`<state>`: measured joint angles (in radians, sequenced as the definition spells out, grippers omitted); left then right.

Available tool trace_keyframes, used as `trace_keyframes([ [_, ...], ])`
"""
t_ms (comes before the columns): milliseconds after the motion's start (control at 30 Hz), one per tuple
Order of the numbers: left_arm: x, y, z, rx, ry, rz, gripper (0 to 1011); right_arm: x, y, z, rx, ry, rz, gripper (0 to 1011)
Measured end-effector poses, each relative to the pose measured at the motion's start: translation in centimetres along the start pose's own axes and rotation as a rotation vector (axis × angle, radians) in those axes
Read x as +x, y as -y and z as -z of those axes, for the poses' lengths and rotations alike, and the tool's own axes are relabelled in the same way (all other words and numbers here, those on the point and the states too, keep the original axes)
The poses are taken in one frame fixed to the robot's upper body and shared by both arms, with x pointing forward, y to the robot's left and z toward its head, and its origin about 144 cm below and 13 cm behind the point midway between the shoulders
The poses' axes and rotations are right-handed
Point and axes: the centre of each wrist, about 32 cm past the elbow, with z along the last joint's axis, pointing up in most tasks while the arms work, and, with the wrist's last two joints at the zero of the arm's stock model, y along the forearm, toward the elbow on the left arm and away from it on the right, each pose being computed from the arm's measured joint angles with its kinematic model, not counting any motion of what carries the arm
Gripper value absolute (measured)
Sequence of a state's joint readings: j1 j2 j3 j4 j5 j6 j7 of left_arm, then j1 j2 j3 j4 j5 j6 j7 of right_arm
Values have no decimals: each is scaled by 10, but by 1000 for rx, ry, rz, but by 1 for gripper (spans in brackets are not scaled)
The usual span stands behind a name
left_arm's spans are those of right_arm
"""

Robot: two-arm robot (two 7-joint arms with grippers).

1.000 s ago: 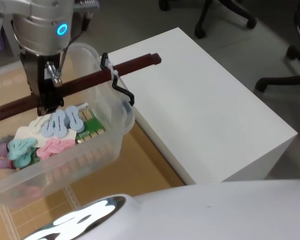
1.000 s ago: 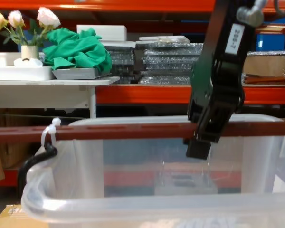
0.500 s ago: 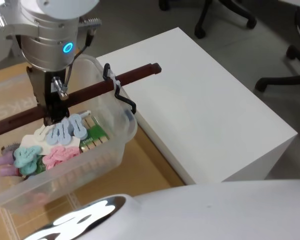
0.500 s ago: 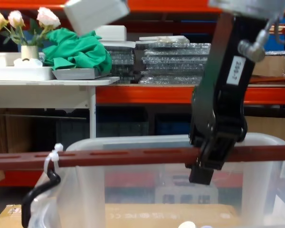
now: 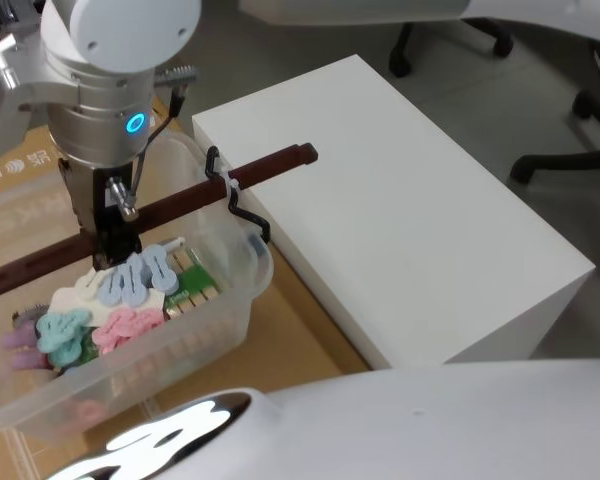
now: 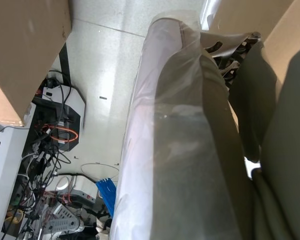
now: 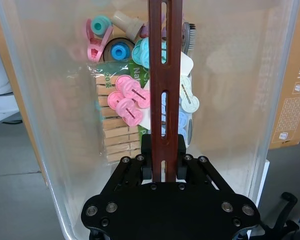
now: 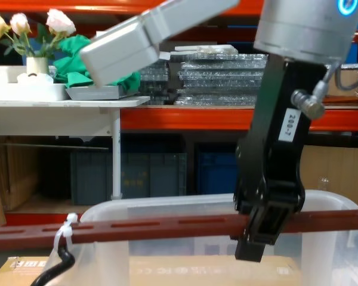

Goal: Use one hand to grasp the basket and place it at the designated location.

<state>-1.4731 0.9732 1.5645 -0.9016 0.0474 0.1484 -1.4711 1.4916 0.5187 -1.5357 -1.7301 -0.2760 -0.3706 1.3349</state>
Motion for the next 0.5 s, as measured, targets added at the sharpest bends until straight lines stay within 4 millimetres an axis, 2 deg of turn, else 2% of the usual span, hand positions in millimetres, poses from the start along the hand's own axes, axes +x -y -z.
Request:
trace_keyframes([
  [500, 0, 0, 0, 0, 0, 0, 0, 5, -15, -4, 14, 18, -16, 235],
])
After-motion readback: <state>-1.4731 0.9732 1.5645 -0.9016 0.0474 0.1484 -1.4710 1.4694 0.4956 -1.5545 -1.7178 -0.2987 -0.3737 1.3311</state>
